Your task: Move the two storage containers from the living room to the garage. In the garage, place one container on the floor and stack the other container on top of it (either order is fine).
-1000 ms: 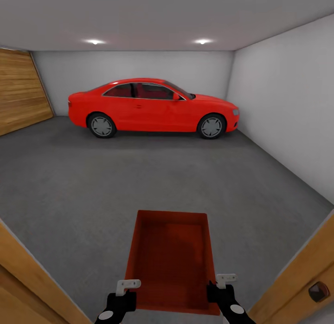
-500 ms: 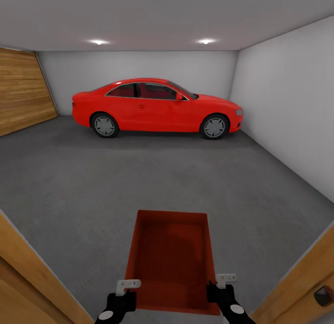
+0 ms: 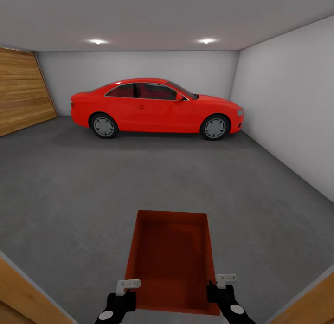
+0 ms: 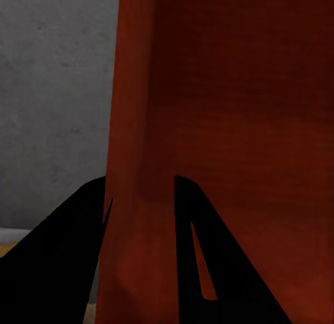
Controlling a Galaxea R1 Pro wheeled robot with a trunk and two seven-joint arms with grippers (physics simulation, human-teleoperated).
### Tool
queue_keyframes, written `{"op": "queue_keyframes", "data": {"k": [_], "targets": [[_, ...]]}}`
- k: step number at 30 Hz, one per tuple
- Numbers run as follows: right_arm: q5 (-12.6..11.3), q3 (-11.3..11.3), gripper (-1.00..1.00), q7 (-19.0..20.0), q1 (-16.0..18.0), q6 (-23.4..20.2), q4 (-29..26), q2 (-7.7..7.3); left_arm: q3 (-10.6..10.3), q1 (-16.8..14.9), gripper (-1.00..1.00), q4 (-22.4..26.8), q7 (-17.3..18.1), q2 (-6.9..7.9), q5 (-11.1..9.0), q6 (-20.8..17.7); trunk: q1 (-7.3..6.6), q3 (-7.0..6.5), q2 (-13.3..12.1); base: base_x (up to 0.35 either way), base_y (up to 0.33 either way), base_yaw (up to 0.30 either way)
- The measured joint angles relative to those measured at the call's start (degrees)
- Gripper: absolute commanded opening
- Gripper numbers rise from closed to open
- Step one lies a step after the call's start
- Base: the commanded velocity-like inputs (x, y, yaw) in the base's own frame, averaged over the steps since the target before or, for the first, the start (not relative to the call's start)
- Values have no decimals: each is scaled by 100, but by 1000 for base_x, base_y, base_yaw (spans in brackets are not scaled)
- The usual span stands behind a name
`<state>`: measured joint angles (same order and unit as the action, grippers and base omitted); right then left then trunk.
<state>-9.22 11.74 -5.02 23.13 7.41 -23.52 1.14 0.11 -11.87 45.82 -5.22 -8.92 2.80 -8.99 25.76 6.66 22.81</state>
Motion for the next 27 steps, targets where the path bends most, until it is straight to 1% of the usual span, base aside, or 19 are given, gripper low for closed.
{"op": "queue_keyframes", "data": {"k": [3, 10, 23, 27], "targets": [[1, 2, -100, -1, 0, -1, -2, -2, -1, 0, -100, 0, -3, -3, 0, 0, -1, 0, 1, 111, 21, 0], [-1, -1, -100, 3, 0, 1, 2, 1, 3, 0, -100, 0, -3, -8, 6, 0, -2, 0, 1, 249, 37, 0], [0, 1, -100, -1, 0, 0, -1, -1, -7, 0, -100, 0, 0, 6, -9, 0, 0, 0, 0, 19, 1, 0], [1, -1, -100, 0, 0, 0, 0, 1, -9, 0, -100, 0, -4, 4, -8, 1, -2, 0, 1, 158, -23, 0]]}}
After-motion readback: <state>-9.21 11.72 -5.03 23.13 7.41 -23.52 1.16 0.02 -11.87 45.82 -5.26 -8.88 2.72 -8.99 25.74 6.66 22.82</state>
